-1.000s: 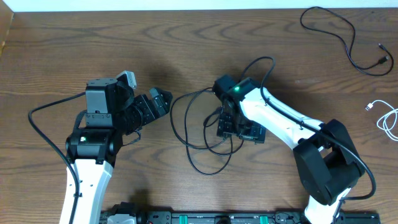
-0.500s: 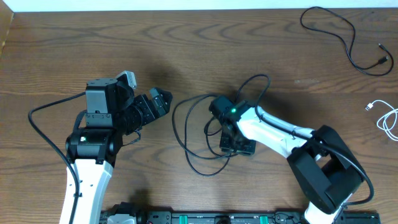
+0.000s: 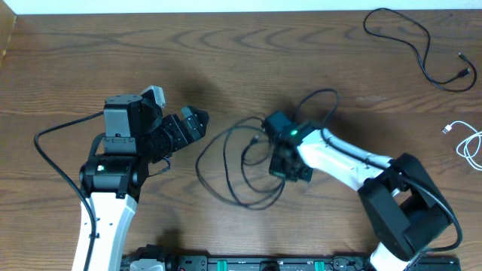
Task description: Untangle cables
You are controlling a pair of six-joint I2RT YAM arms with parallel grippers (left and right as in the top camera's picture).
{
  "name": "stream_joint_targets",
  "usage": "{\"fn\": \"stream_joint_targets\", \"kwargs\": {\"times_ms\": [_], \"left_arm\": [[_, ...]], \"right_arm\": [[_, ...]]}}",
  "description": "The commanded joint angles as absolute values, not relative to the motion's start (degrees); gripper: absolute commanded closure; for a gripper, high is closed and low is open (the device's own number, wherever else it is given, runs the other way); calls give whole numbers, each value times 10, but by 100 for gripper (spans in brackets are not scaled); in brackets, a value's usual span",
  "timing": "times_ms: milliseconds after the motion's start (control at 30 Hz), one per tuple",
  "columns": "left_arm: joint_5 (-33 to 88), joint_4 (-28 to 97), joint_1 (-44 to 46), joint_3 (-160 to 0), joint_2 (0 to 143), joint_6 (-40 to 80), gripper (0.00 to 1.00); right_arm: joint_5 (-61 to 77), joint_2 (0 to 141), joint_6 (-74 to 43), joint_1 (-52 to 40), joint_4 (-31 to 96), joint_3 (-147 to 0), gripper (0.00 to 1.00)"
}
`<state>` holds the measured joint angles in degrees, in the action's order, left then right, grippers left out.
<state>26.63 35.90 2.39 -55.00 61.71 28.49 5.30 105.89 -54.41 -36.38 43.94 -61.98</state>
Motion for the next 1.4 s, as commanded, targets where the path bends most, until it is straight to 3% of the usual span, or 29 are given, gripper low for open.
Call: {"fn": "stream_joint_targets", "kwargs": {"times_ms": [0, 200, 533, 933, 1267, 1300, 1367], "left_arm": [[263, 360, 22, -555, 618, 285, 0], [263, 360, 22, -555, 618, 285, 0], [263, 360, 22, -555, 618, 285, 0], [263, 360, 22, -555, 618, 285, 0], [263, 360, 22, -555, 618, 285, 0], [263, 360, 22, -555, 618, 285, 0], [263, 360, 22, -555, 618, 285, 0]], "right_arm": [[-45, 1091, -477, -306, 419, -624, 99], [-50, 1091, -342, -216, 426, -719, 99], [-51, 1091, -253, -127, 350, -861, 99], [-135, 1173, -231, -76, 333, -938, 99], [-82, 1242, -192, -22, 326, -939, 99], [-82, 1242, -192, -22, 326, -939, 92], [-82, 1235, -185, -23, 326, -942, 65]]}}
